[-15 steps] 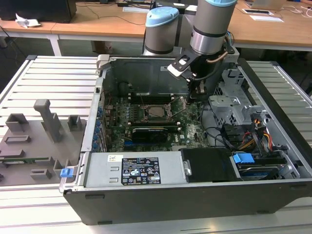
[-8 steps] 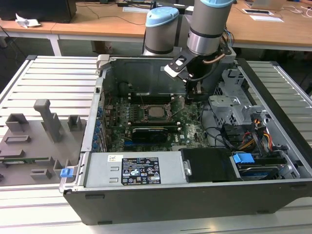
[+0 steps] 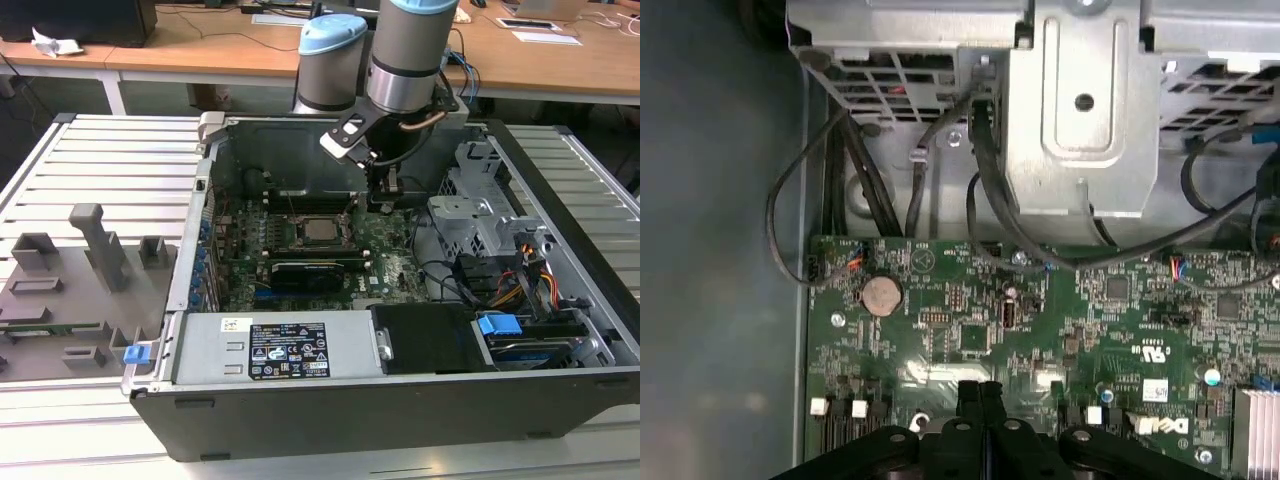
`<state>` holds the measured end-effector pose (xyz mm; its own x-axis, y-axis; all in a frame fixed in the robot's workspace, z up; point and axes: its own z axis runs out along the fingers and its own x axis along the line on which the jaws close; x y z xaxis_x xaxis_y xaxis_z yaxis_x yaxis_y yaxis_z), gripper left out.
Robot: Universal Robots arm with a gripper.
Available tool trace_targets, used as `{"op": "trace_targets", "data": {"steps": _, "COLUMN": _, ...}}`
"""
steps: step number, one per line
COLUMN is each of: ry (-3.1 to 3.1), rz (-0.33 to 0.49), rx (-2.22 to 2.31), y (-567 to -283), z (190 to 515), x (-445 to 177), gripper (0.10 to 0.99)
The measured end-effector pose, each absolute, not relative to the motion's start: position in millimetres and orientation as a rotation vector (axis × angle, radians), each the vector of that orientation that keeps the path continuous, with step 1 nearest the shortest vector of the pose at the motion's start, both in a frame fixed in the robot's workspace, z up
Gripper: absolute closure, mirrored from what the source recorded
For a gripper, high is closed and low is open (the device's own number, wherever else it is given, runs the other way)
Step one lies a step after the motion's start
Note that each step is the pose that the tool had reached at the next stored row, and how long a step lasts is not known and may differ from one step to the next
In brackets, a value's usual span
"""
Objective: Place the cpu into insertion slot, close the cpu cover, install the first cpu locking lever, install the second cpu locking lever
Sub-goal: 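Close the cpu cover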
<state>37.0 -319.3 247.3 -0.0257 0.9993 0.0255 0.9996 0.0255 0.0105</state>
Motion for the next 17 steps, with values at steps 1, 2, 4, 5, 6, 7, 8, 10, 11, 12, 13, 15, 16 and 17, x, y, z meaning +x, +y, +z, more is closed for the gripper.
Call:
{"op": "trace_targets", "data": {"steps": 1, "ry": -2.242, "rz": -0.040, "rx": -2.185, "y": -319.3, "z": 247.2, "x": 33.6, "gripper": 0.980}}
{"op": "trace_targets", "data": {"steps": 2, "ry": -2.242, "rz": -0.040, "rx": -2.185, "y": -319.3, "z": 246.9, "x": 27.2, "gripper": 0.980}}
{"op": "trace_targets", "data": {"steps": 4, "ry": -2.241, "rz": -0.040, "rx": -2.185, "y": -319.3, "z": 246.3, "x": 21.5, "gripper": 0.980}}
{"op": "trace_targets", "data": {"steps": 5, "ry": -2.242, "rz": -0.040, "rx": -2.185, "y": -319.2, "z": 245.9, "x": 18.1, "gripper": 0.980}}
{"op": "trace_targets", "data": {"steps": 6, "ry": -2.242, "rz": -0.040, "rx": -2.185, "y": -319.1, "z": 245.5, "x": 15.8, "gripper": 0.980}}
{"op": "trace_targets", "data": {"steps": 7, "ry": -2.242, "rz": -0.039, "rx": -2.185, "y": -319.0, "z": 245.0, "x": 12.9, "gripper": 0.980}}
{"op": "trace_targets", "data": {"steps": 8, "ry": -2.242, "rz": -0.039, "rx": -2.185, "y": -318.9, "z": 244.6, "x": 10.7, "gripper": 0.980}}
{"op": "trace_targets", "data": {"steps": 10, "ry": -2.242, "rz": -0.040, "rx": -2.185, "y": -318.7, "z": 243.3, "x": 5.5, "gripper": 0.980}}
{"op": "trace_targets", "data": {"steps": 11, "ry": -2.242, "rz": -0.040, "rx": -2.185, "y": -318.7, "z": 242.5, "x": 3.4, "gripper": 0.980}}
{"op": "trace_targets", "data": {"steps": 12, "ry": -2.241, "rz": -0.040, "rx": -2.185, "y": -318.6, "z": 241.7, "x": 1.8, "gripper": 0.980}}
{"op": "trace_targets", "data": {"steps": 13, "ry": -2.242, "rz": -0.040, "rx": -2.185, "y": -318.6, "z": 240.7, "x": 0.3, "gripper": 0.980}}
{"op": "trace_targets", "data": {"steps": 15, "ry": -2.242, "rz": -0.040, "rx": -2.185, "y": -318.5, "z": 238.4, "x": -2.4, "gripper": 0.980}}
{"op": "trace_targets", "data": {"steps": 16, "ry": -2.242, "rz": -0.040, "rx": -2.185, "y": -318.5, "z": 237.6, "x": -3.5, "gripper": 0.980}}
{"op": "trace_targets", "data": {"steps": 17, "ry": -2.242, "rz": -0.039, "rx": -2.185, "y": -318.5, "z": 237.3, "x": -4.8, "gripper": 0.980}}
